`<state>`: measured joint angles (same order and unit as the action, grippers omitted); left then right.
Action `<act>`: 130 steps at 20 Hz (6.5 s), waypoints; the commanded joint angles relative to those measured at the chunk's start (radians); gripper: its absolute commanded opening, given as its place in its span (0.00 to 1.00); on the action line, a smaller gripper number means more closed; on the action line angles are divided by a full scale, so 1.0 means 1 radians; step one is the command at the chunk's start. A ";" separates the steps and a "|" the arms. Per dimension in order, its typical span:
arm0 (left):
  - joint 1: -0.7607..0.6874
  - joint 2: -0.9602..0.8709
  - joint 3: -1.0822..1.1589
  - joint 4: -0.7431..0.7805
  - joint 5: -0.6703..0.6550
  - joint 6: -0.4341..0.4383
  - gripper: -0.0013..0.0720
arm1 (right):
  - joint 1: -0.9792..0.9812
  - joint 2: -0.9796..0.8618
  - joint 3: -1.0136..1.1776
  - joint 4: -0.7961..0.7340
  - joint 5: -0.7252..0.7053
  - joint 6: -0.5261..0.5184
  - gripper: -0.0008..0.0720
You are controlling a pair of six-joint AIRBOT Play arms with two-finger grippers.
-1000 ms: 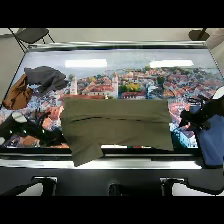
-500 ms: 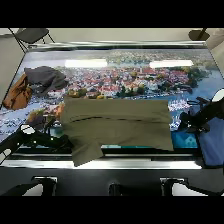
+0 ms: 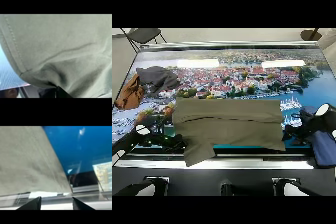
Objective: Fold the shirts.
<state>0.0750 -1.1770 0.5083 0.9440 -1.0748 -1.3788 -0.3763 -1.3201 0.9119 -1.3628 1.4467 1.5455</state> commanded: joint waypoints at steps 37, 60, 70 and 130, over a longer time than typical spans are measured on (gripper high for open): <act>0.011 -0.664 1.185 0.137 -0.272 -0.028 0.05 | 0.255 -0.463 0.652 -0.050 -0.311 0.131 0.07; -0.037 -0.339 1.257 0.072 -0.406 -0.027 0.66 | 0.023 -0.656 0.663 0.480 -0.107 -0.005 0.94; -0.297 -0.423 1.208 0.066 -0.232 -0.028 0.06 | 0.058 -0.465 0.665 0.488 -0.060 -0.058 0.07; -0.064 0.007 1.098 0.103 -0.089 -0.036 0.06 | 0.462 -0.291 0.378 0.287 -0.171 0.186 0.88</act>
<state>0.0113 -1.1698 1.6070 1.0454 -1.1629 -1.4139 0.0910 -1.6161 1.4235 -1.1446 1.3342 1.7874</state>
